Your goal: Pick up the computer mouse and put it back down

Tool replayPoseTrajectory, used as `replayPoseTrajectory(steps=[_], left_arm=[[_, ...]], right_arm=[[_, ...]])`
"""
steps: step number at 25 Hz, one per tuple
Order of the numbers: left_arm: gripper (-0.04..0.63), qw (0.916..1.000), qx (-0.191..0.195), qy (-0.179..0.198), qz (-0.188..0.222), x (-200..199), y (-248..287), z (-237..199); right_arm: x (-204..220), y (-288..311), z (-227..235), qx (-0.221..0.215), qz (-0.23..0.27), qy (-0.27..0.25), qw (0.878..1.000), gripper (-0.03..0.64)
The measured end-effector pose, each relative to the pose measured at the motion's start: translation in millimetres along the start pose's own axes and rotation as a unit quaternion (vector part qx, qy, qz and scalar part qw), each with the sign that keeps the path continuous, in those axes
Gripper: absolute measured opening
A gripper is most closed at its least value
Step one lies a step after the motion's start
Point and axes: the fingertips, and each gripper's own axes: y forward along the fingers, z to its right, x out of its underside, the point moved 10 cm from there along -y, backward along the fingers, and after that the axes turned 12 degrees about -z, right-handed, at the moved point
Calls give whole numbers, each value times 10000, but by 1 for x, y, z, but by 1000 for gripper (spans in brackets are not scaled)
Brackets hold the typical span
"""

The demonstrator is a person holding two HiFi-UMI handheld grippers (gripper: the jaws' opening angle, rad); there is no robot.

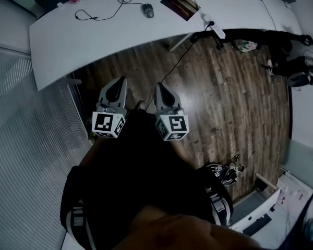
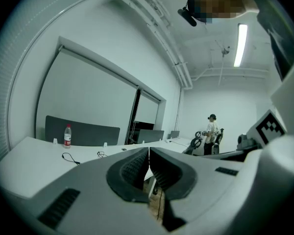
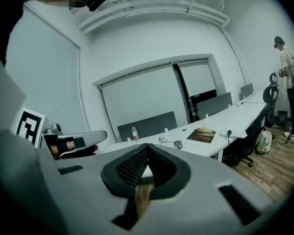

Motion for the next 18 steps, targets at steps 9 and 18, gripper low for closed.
replayPoseTrajectory(steps=[9, 18], left_arm=[[6, 9997, -239, -33, -68, 3, 18, 18], [6, 9998, -147, -87, 25, -5, 51, 17]], right_arm=[[-7, 10, 36, -218, -57, -50, 9997, 0], [-14, 32, 59, -317, -73, 39, 9995, 0]])
